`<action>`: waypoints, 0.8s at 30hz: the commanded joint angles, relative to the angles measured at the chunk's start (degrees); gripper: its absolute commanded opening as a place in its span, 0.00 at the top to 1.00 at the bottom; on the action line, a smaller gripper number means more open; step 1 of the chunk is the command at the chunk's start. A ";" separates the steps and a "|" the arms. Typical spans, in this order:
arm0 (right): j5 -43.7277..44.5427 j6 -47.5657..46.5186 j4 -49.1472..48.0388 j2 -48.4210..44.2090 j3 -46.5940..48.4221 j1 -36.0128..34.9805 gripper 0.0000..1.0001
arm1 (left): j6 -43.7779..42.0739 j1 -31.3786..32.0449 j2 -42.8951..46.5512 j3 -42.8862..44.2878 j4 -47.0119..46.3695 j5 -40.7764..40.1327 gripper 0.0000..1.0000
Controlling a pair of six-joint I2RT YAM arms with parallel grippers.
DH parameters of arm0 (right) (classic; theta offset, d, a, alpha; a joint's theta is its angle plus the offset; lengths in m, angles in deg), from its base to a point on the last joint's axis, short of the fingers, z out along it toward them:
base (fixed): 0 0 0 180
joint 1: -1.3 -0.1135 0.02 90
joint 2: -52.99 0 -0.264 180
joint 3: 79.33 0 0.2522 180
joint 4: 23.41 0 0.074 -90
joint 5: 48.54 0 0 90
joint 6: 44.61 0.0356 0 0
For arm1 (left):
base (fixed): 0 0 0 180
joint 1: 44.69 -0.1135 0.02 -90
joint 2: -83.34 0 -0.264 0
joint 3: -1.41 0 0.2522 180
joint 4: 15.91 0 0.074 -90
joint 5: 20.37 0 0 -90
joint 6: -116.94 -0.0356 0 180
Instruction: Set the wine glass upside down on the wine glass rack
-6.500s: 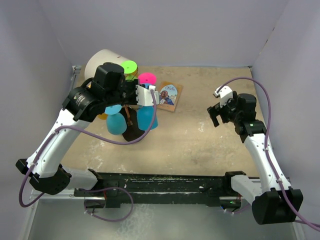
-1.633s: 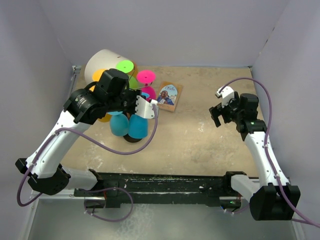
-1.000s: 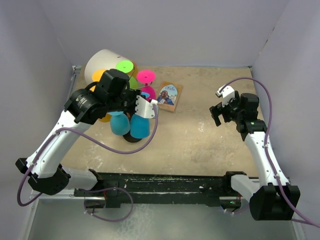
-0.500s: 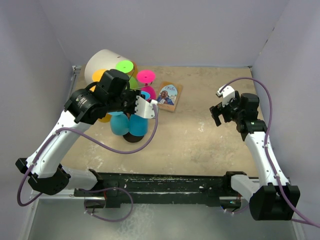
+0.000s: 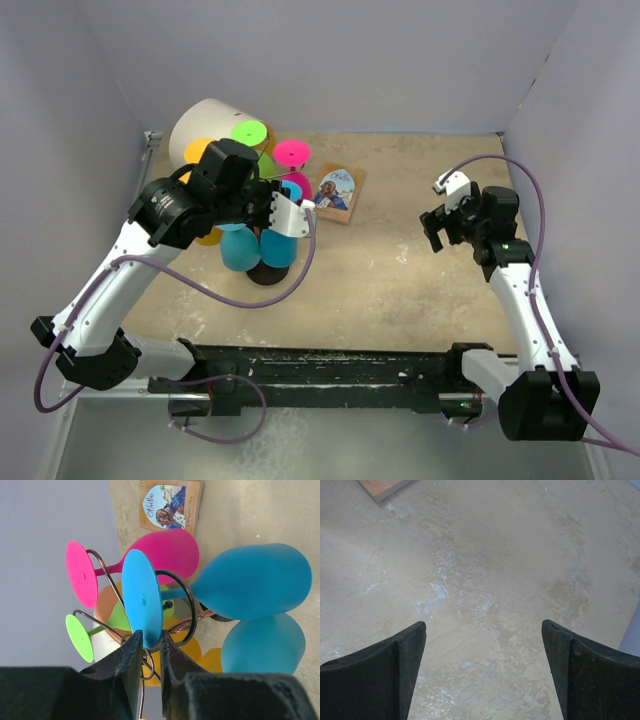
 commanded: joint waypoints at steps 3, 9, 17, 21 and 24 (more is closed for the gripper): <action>-1.10 0.41 -1.75 -0.11 -0.44 0.44 0.00 | -0.92 -0.01 1.78 0.34 -0.41 -0.66 0.75; -1.19 0.38 -1.76 -0.12 -0.48 0.52 0.00 | -1.25 0.02 2.09 0.43 -0.24 -1.39 0.73; -1.29 0.37 -1.78 -0.18 -0.41 0.69 0.00 | -2.09 -0.06 2.48 1.06 0.29 -3.16 0.72; -1.47 0.38 -1.71 -0.09 -0.45 0.78 0.00 | -2.60 -0.06 2.67 1.15 0.30 -4.67 0.72; -1.63 0.38 -1.66 -0.10 -0.45 0.79 0.00 | -2.89 -0.01 2.82 1.32 0.34 -5.53 0.71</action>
